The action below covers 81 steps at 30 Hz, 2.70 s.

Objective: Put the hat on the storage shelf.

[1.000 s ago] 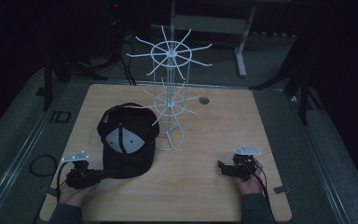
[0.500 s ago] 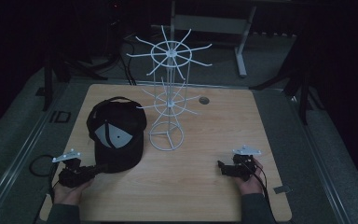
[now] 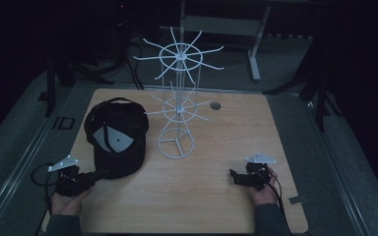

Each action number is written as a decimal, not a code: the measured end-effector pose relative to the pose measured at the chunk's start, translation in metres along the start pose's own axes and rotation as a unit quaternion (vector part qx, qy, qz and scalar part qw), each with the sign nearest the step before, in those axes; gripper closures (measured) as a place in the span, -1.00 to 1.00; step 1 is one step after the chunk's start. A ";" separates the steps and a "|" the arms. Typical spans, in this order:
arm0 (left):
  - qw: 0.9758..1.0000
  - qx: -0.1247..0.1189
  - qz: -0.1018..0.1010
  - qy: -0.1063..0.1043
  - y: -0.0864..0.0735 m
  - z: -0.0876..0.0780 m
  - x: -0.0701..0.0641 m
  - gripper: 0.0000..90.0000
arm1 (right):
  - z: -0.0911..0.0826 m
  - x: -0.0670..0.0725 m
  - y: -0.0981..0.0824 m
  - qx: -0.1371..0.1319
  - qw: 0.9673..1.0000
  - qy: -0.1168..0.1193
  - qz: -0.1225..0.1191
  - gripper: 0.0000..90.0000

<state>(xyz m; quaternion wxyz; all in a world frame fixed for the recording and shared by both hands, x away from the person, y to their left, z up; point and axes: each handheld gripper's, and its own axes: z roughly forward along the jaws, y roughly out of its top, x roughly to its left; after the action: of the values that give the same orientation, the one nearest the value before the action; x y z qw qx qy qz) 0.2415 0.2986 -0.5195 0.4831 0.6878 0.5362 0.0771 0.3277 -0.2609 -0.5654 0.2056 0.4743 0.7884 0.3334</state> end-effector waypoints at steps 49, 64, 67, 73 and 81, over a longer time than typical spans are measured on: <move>0.996 -0.052 0.039 0.064 0.030 -0.013 -0.028 0.92 | 0.000 0.000 0.000 0.000 1.000 0.000 0.000 -0.70; 0.994 -0.068 0.047 0.069 0.036 -0.015 -0.034 0.92 | 0.000 0.000 0.000 0.000 1.000 0.000 0.000 -0.70; 0.994 -0.072 0.047 0.070 0.037 -0.016 -0.036 0.92 | 0.000 0.000 0.000 0.000 1.000 0.000 0.000 -0.70; 0.993 -0.084 0.047 0.072 0.040 -0.017 -0.038 0.92 | 0.000 0.000 0.000 0.000 1.000 0.000 0.001 -0.70; 0.992 -0.094 0.050 0.070 0.043 -0.018 -0.041 0.92 | 0.000 0.000 0.000 0.000 1.000 0.000 0.001 -0.70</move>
<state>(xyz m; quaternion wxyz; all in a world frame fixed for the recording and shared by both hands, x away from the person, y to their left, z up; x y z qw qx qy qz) 0.2423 0.2775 -0.4609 0.5025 0.6579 0.5242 0.1995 0.3277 -0.2609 -0.5654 0.2055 0.4747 0.7881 0.3335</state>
